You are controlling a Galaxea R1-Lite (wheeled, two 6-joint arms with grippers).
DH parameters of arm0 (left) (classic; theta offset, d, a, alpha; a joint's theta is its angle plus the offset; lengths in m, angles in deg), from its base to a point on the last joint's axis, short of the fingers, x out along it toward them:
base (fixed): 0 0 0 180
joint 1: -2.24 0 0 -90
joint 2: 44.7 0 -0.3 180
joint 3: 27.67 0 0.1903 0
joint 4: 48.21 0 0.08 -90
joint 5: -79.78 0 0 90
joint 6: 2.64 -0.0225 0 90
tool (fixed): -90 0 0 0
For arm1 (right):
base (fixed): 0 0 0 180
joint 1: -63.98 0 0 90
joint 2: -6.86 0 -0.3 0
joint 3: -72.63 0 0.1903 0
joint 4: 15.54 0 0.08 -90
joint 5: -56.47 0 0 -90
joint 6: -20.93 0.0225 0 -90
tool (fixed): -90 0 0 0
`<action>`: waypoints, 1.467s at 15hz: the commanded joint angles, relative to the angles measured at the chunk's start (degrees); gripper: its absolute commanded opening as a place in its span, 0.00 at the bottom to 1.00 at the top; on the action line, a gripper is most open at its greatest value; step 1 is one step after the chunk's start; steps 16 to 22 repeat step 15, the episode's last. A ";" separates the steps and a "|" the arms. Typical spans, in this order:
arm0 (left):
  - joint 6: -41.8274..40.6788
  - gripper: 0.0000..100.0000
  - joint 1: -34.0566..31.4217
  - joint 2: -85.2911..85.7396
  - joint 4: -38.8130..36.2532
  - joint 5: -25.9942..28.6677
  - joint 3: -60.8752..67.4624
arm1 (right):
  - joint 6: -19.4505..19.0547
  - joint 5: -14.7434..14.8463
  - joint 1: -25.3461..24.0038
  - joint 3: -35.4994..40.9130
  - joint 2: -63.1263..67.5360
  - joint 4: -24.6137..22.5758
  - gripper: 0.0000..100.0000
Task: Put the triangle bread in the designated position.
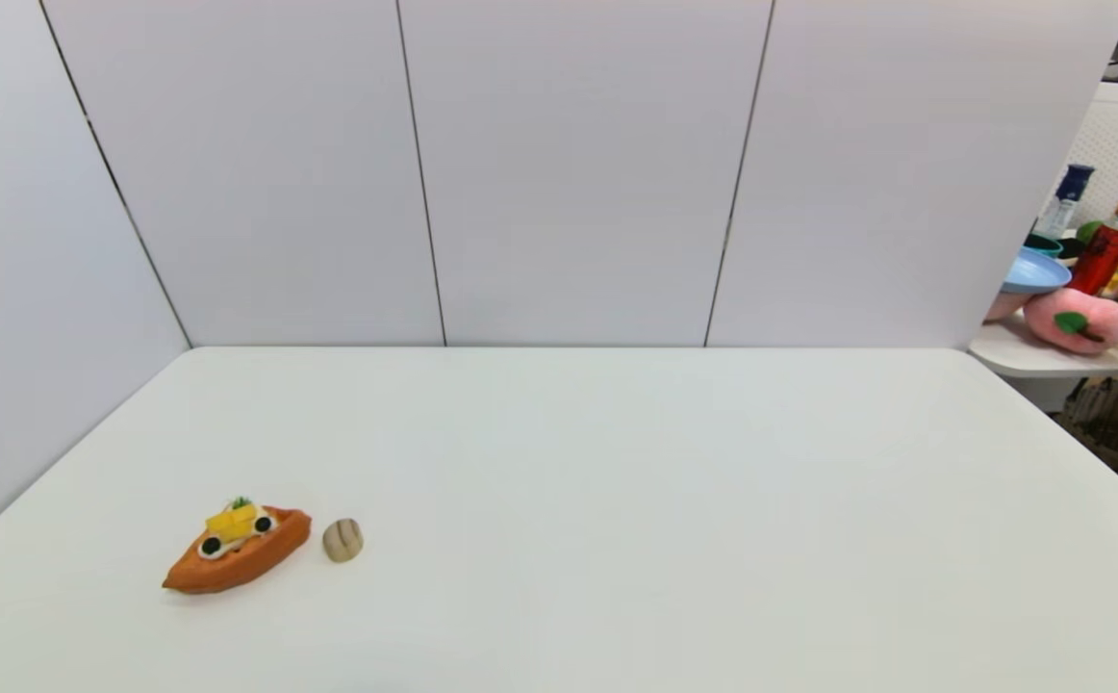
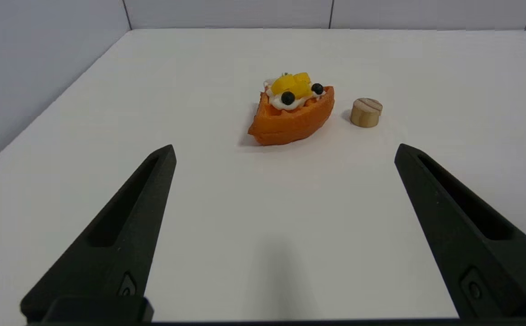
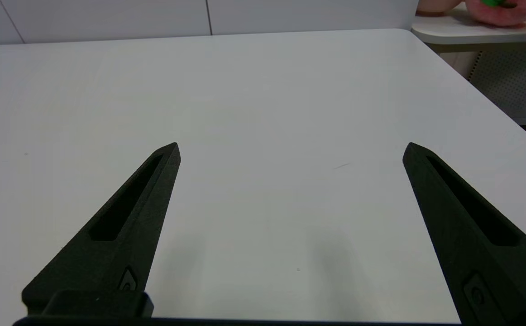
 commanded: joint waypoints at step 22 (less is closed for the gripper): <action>2.12 1.00 0.00 -0.10 -0.08 -0.92 0.00 | 0.31 0.09 0.00 0.02 0.09 -0.02 1.00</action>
